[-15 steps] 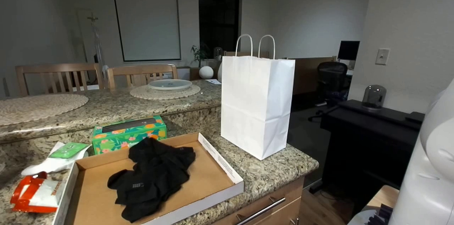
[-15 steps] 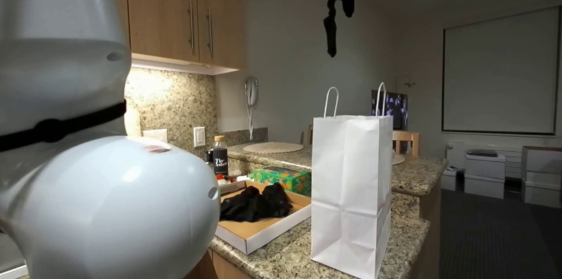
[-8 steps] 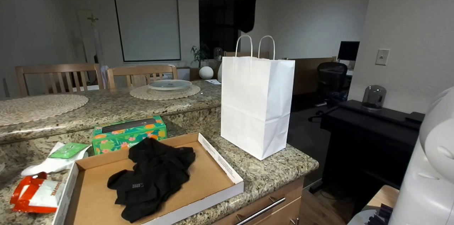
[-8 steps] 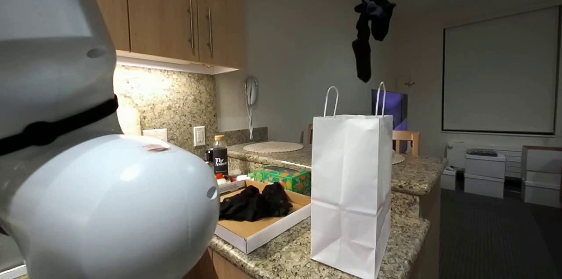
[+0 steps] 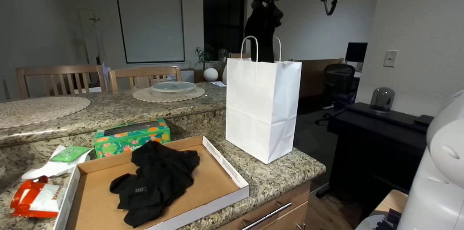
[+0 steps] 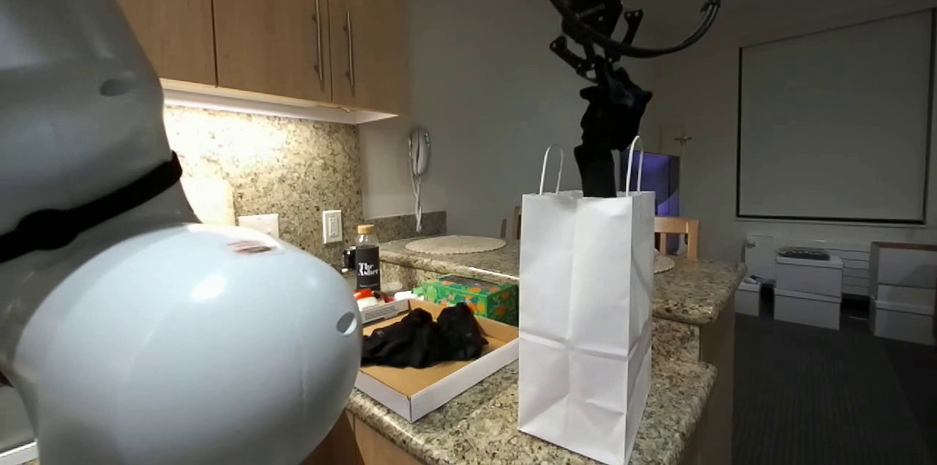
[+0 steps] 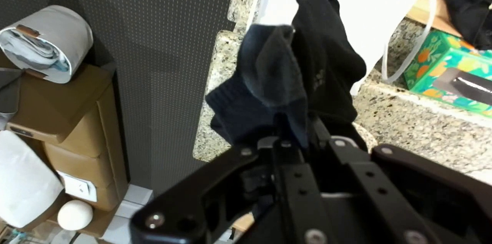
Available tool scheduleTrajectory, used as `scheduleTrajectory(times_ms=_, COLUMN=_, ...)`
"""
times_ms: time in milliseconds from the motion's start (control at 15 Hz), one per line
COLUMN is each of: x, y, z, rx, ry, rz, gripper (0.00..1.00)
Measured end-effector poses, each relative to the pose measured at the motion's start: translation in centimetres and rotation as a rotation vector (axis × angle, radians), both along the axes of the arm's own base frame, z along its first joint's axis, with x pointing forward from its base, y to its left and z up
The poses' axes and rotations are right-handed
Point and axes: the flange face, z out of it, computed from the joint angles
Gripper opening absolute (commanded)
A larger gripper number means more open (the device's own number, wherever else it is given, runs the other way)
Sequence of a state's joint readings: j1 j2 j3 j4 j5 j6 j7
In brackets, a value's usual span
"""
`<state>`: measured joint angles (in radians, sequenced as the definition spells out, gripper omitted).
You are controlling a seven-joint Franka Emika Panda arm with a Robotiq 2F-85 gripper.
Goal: Place the black socks inside the white paper bag
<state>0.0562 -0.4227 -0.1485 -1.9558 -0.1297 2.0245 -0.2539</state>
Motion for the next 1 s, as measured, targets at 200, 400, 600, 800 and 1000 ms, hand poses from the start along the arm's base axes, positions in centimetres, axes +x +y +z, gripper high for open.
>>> scheduleTrajectory(times_ms=200, x=-0.3, y=1.4, z=-1.5, rx=-0.019, ry=0.003, rz=0.049, gripper=0.03)
scheduleTrajectory(times_ms=400, x=-0.2, y=2.7, z=-2.7, rx=-0.029, ry=0.033, rz=0.074, gripper=0.03)
scheduleTrajectory(times_ms=600, x=-0.3, y=3.2, z=-4.6, rx=-0.030, ry=0.095, rz=0.082, gripper=0.38)
scheduleTrajectory(times_ms=800, x=-0.5, y=3.0, z=-5.8, rx=-0.026, ry=0.142, rz=0.076, gripper=0.51)
scheduleTrajectory(times_ms=1000, x=-0.5, y=3.0, z=-5.4, rx=-0.020, ry=0.129, rz=0.061, gripper=0.69)
